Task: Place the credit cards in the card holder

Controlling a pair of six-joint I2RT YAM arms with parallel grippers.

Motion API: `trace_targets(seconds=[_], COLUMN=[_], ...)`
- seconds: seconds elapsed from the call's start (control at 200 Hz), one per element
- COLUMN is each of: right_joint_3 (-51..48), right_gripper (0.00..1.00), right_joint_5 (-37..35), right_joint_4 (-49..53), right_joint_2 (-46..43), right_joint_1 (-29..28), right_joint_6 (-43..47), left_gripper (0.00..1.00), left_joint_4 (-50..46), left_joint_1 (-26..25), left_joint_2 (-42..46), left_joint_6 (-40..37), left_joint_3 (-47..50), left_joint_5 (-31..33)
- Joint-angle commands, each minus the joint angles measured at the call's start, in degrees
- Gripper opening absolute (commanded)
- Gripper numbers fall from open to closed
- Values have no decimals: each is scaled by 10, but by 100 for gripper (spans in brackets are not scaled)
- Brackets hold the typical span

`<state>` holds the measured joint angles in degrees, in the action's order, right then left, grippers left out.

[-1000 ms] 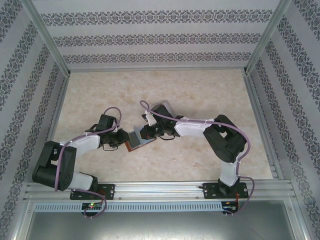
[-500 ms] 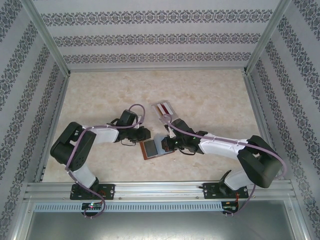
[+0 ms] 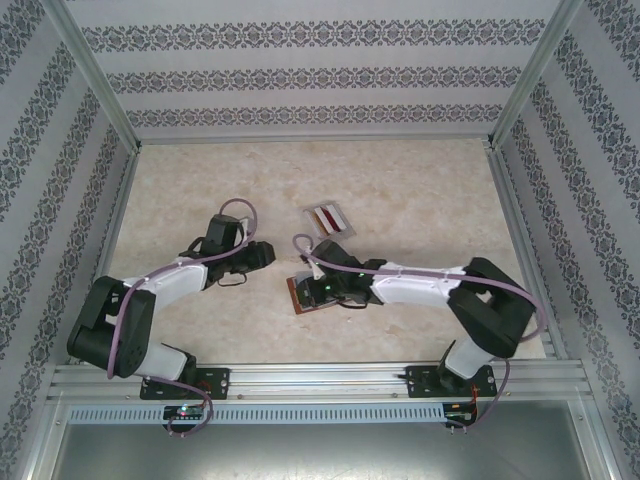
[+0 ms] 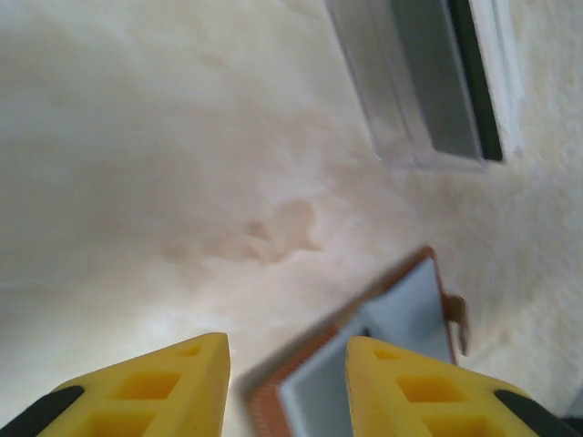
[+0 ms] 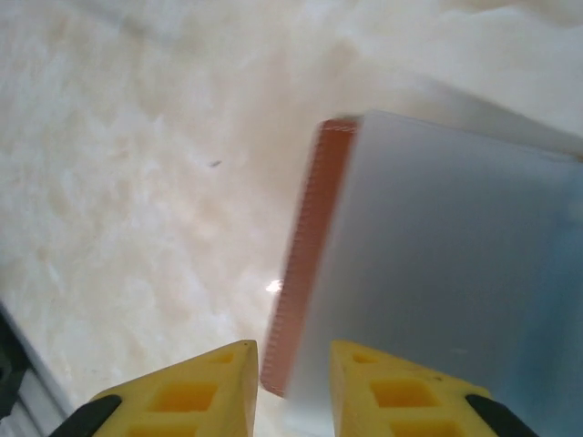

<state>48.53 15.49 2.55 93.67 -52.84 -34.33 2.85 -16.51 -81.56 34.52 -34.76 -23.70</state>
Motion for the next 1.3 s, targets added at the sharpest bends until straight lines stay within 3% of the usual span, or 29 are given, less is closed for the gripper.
trace_targets(seconds=[0.0, 0.15, 0.305, 0.555, 0.709, 0.844, 0.974, 1.129, 1.294], right_joint_3=[36, 62, 70, 164, 228, 291, 329, 349, 355], right_gripper=[29, 36, 45, 54, 52, 53, 54, 47, 49], right_joint_5=[64, 115, 117, -55, -157, -204, -196, -183, -139], right_joint_4=[-12, -5, 19, 152, 193, 232, 247, 256, 259], right_joint_2=[41, 53, 5, -33, 13, 69, 116, 152, 176], right_joint_1=[-5, 2, 44, 131, 167, 186, 201, 224, 237], right_joint_6=[15, 27, 56, 147, 166, 188, 206, 212, 226], left_gripper=[38, 38, 40, 45, 49, 50, 50, 51, 51], left_joint_4=[3, 29, 21, 33, 33, 38, 37, 33, 29], left_joint_1=[5, 7, 6, 6, 7, 7, 6, 6, 6], left_joint_2=[22, 60, 97, 114, 113, 104, 97, 93, 75], left_joint_6=[-52, -60, -59, -66, -73, -73, -74, -75, -75], left_joint_3=[34, 70, 86, 104, 104, 105, 100, 98, 88], left_joint_5=[64, 86, 120, 136, 140, 136, 130, 132, 122])
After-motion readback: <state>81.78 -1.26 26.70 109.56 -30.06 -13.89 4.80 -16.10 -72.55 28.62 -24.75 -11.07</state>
